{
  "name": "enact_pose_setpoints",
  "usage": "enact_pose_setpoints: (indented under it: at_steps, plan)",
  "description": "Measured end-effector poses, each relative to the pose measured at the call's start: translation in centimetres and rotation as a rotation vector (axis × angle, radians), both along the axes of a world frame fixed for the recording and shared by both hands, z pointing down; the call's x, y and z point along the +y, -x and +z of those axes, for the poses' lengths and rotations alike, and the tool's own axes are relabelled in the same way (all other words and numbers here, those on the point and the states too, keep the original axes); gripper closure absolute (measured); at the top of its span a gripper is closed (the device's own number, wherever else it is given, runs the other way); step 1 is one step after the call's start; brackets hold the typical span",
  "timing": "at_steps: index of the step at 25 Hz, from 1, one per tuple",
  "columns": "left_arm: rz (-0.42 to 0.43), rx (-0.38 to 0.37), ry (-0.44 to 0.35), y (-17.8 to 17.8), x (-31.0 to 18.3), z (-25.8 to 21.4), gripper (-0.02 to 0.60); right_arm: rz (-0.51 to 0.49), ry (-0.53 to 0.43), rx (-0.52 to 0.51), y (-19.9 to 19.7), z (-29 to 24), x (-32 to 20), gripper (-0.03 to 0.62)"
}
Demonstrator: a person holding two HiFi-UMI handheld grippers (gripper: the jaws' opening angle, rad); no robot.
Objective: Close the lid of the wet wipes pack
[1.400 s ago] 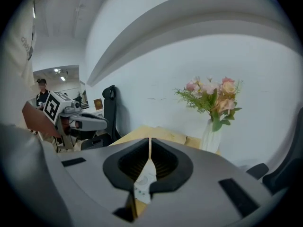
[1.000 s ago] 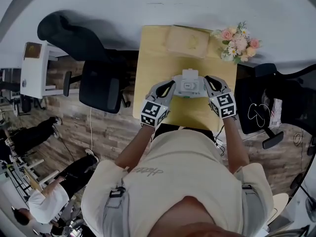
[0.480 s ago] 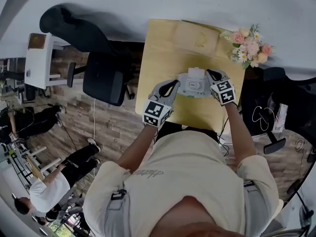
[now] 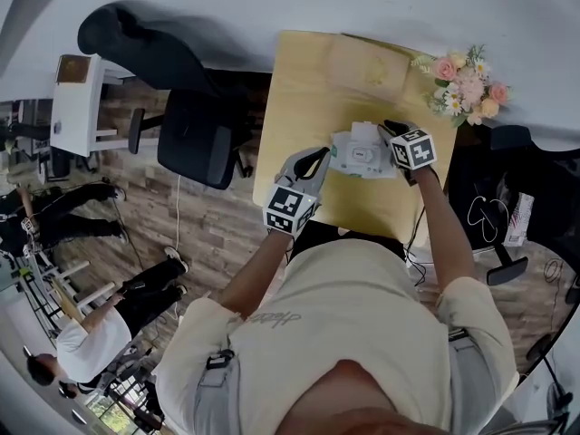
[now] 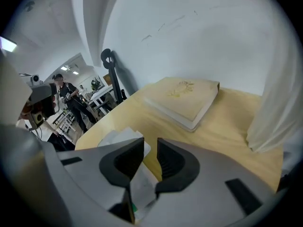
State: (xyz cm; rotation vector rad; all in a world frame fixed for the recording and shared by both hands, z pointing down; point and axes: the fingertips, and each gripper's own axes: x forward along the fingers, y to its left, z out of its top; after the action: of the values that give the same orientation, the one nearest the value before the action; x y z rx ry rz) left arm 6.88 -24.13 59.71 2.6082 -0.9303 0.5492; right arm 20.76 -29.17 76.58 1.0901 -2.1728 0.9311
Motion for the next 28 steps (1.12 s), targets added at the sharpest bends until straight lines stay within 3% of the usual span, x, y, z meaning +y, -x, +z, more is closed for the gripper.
enact_pose_setpoints:
  at_steps: [6, 9, 20, 28]
  plan:
    - [-0.024, 0.006, -0.004, 0.8, 0.2, -0.3, 0.563, -0.031, 0.153, -0.104, 1.2, 1.4, 0.4, 0.525]
    - [-0.034, 0.012, -0.012, 1.2, 0.3, -0.6, 0.563, -0.048, 0.179, -0.118, 1.4, 0.9, 0.3, 0.525]
    - [-0.055, 0.05, -0.055, 1.7, 0.9, -2.0, 0.563, -0.083, 0.014, -0.029, 1.3, -2.3, 0.8, 0.559]
    - [-0.069, 0.074, -0.079, 2.8, 2.6, -3.1, 0.563, -0.107, -0.038, -0.005, 2.0, -4.4, 3.4, 0.56]
